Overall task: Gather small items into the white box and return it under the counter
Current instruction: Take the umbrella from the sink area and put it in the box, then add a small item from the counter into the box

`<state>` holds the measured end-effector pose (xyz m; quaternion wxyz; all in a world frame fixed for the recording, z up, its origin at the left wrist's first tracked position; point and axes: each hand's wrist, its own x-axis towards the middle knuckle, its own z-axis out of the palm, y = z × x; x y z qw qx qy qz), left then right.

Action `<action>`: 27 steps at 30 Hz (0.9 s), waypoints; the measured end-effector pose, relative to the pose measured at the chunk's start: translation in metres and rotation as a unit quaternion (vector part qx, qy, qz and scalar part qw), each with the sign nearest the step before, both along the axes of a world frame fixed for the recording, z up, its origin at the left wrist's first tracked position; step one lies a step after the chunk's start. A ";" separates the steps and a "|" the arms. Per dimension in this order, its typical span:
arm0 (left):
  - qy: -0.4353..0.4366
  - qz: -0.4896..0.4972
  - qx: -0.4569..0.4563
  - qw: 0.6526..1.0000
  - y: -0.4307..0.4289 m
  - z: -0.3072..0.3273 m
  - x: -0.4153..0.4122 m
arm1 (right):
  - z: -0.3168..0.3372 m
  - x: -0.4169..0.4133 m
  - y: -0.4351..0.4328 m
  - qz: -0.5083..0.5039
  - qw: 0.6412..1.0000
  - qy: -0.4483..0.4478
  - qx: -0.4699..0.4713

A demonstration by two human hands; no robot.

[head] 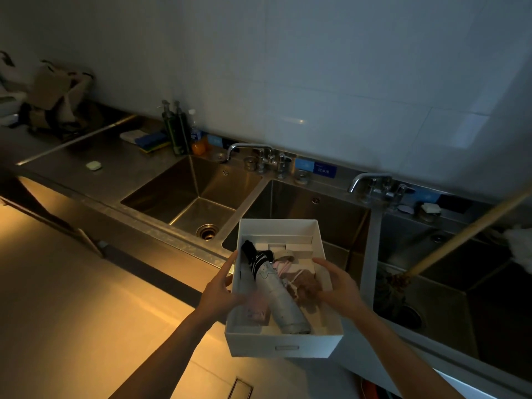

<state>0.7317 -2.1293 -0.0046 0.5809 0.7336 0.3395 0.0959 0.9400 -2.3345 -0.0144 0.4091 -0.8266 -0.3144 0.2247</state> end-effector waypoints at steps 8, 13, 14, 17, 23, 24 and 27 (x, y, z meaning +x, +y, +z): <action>-0.042 0.085 0.043 0.995 0.005 0.041 -0.036 | 0.044 -0.005 0.038 0.074 0.996 0.010 0.051; -0.049 0.153 0.071 0.984 0.017 0.064 -0.072 | 0.071 -0.023 0.081 0.139 0.987 0.040 0.070; -0.046 0.169 0.075 0.982 0.020 0.067 -0.080 | 0.076 -0.029 0.091 0.155 0.984 0.051 0.076; -0.044 0.211 0.085 0.973 0.030 0.075 -0.109 | 0.087 -0.052 0.120 0.197 0.974 0.066 0.088; -0.054 0.274 0.099 0.955 0.063 0.087 -0.178 | 0.093 -0.110 0.191 0.249 0.960 0.067 0.111; -0.048 0.283 0.100 0.953 0.071 0.087 -0.190 | 0.094 -0.120 0.203 0.260 0.957 0.071 0.112; -0.035 0.309 0.098 0.945 0.102 0.086 -0.226 | 0.094 -0.153 0.244 0.278 0.951 0.083 0.104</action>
